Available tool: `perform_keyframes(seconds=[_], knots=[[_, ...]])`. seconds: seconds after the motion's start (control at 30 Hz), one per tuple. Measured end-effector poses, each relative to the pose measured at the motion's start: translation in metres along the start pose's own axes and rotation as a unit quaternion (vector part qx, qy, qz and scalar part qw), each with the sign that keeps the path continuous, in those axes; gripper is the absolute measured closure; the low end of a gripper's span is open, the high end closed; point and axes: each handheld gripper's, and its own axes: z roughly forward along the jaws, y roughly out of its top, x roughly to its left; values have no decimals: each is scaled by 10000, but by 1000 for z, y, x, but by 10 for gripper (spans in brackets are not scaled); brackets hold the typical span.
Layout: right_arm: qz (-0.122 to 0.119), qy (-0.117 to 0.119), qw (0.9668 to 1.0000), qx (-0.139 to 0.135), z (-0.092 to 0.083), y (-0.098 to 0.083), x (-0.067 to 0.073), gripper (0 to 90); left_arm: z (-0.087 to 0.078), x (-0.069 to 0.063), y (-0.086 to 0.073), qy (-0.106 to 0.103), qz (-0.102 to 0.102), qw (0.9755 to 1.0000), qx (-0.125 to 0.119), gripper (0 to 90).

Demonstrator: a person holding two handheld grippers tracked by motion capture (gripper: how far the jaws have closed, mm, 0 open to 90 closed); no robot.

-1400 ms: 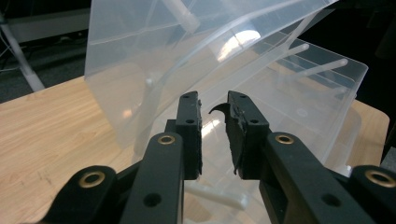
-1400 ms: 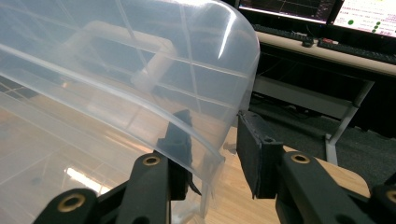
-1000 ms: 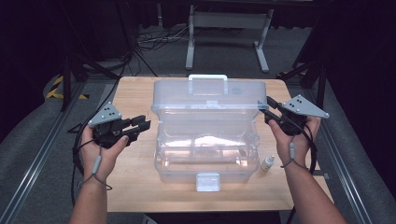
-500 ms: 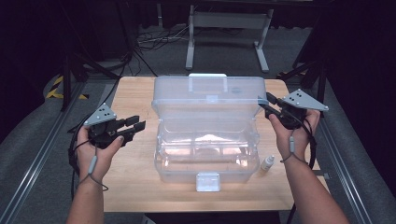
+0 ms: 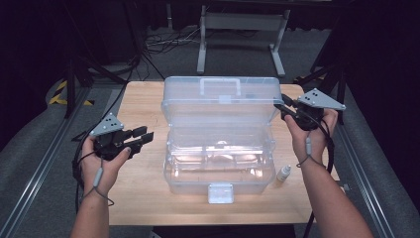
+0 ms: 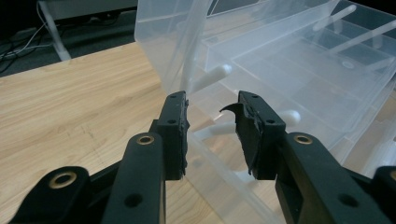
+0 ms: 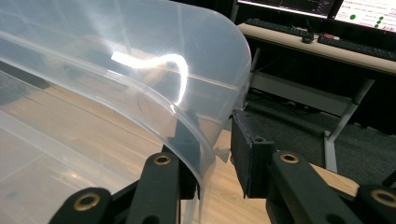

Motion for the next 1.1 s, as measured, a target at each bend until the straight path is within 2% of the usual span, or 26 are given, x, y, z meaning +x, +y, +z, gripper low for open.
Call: perform_keyframes(seconds=[0.23, 0.4, 0.57, 0.67, 0.93, 1.1], knots=[[-143, -116, 9998, 17, 7, 6, -1, 726, -6, 2, -7, 93, -117, 9999, 59, 643], [-155, -143, 9998, 41, 12, 10, -3, 725, -6, 4, -12, 181, -137, 9996, 163, 641], [-214, -176, 9996, 39, 16, 14, -4, 715, -8, 7, -15, 187, -199, 9995, 158, 640], [-279, -175, 9994, 116, 20, 18, -6, 716, -7, 9, -17, 154, -288, 9992, 226, 610], [-262, -180, 9992, 238, 29, 23, -11, 731, -3, 14, -21, 228, -334, 9985, 381, 593], [-329, -228, 9978, 520, 38, 30, -15, 754, -1, 21, -25, 340, -372, 9974, 516, 578]])
